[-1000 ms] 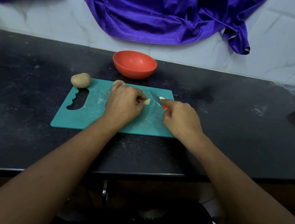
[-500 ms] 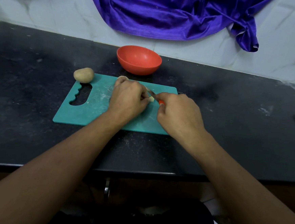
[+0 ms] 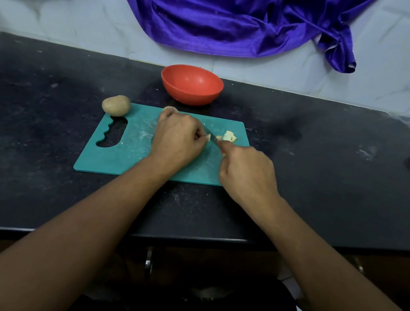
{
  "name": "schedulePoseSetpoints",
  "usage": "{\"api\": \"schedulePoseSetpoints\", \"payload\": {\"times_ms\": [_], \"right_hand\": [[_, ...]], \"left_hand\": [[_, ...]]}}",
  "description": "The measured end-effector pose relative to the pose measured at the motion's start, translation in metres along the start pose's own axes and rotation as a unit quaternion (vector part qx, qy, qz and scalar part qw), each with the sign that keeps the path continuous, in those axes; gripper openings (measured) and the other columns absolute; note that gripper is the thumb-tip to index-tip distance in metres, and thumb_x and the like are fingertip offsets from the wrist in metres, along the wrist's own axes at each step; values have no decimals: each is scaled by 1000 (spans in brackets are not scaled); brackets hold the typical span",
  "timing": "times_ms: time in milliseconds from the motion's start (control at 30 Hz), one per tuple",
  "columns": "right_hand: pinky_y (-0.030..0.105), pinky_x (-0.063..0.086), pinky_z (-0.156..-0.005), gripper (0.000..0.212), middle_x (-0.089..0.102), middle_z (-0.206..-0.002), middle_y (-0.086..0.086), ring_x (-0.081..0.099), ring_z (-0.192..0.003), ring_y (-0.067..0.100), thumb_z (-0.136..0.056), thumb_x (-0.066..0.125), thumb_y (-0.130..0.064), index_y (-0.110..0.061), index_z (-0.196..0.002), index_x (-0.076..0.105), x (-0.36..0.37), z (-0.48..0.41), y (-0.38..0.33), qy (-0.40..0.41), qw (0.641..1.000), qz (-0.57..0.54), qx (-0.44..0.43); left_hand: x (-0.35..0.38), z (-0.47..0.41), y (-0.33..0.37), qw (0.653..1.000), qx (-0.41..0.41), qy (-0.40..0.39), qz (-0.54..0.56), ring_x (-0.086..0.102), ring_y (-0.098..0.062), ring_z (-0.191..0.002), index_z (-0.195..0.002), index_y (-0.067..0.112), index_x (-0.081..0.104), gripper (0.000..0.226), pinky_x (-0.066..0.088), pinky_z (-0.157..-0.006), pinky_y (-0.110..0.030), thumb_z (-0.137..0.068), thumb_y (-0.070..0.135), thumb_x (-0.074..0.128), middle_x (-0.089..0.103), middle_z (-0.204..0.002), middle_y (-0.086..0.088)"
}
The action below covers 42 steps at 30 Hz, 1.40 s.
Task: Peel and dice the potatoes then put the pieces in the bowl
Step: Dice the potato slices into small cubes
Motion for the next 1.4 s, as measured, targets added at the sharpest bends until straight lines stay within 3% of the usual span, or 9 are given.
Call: {"api": "schedulePoseSetpoints", "payload": {"times_ms": [167, 300, 400, 533, 733, 867, 1000, 1133, 1400], "right_hand": [[38, 47, -71, 47, 71, -103, 7, 66, -90, 30, -101, 45, -23, -34, -146, 55, -1, -4, 13, 6, 999, -31, 22], [40, 57, -76, 41, 73, -102, 2, 66, -82, 26, -98, 52, -26, -37, -135, 64, 9, -18, 34, 12, 986, -145, 84], [32, 51, -63, 34, 65, -75, -10, 60, -64, 12, -97, 58, -22, -34, -125, 71, 11, -25, 50, 44, 955, -273, 111], [33, 46, -54, 29, 54, -54, -14, 52, -50, 13, -98, 59, -18, -32, -121, 72, 17, -23, 63, 83, 926, -347, 124], [38, 48, -53, 25, 55, -55, -7, 55, -52, 25, -100, 59, -21, -29, -120, 70, 20, -19, 68, 117, 908, -379, 136], [36, 45, -50, 24, 53, -55, -7, 49, -50, 13, -101, 59, -23, -29, -122, 70, 20, -17, 69, 130, 904, -385, 135], [29, 37, -48, 25, 48, -49, -13, 42, -45, 7, -101, 60, -23, -28, -123, 70, 24, -17, 72, 146, 903, -381, 137], [24, 32, -53, 29, 49, -54, -12, 46, -48, 7, -99, 59, -22, -30, -125, 69, 26, -18, 70, 144, 909, -366, 134], [27, 36, -57, 30, 51, -56, -9, 48, -50, 9, -98, 60, -21, -31, -124, 70, 23, -16, 66, 159, 912, -358, 126]], "left_hand": [[3, -1, 0, 1000, 2, -7, -19, 61, -18, -73, -73, 25, 77, 16, 38, -105, -39, -85, 36, 75, 71, -68, 8], [6, -2, -2, 999, 6, -23, -33, 63, -20, -77, -80, 26, 79, 15, 38, -103, -40, -87, 38, 74, 73, -73, 7], [5, -2, 0, 999, 5, -26, -35, 64, -19, -84, -82, 28, 79, 12, 37, -103, -42, -87, 38, 73, 72, -81, 7], [5, -10, 6, 999, -11, -38, -31, 63, -19, -97, -87, 33, 78, 11, 35, -100, -42, -87, 42, 73, 71, -93, 8], [19, -33, 22, 996, -22, -80, -42, 64, -20, -97, -82, 32, 75, 10, 32, -94, -42, -87, 40, 73, 73, -90, 12], [15, -36, 17, 997, -31, -68, -28, 65, -18, -100, -91, 33, 78, 8, 32, -93, -41, -88, 38, 71, 75, -92, 13], [-15, -29, -4, 997, -54, -51, 20, 67, -16, -102, -97, 33, 79, 11, 46, -97, -42, -90, 31, 71, 77, -97, 12], [-28, -21, -21, 987, -46, -144, 46, 66, -8, -85, -94, 31, 80, 10, 54, -81, -34, -88, 25, 76, 70, -81, 17], [-16, -17, -10, 969, 7, -242, -42, 64, -14, -100, -104, 37, 76, 33, 54, -89, -43, -86, 64, 68, 70, -99, 14]]}}
Point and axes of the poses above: each hand's wrist, its own z-axis away from the middle knuckle, its own x-axis out of the palm, y = z × x, the point moved 8 cm from there along -z, towards the middle knuckle
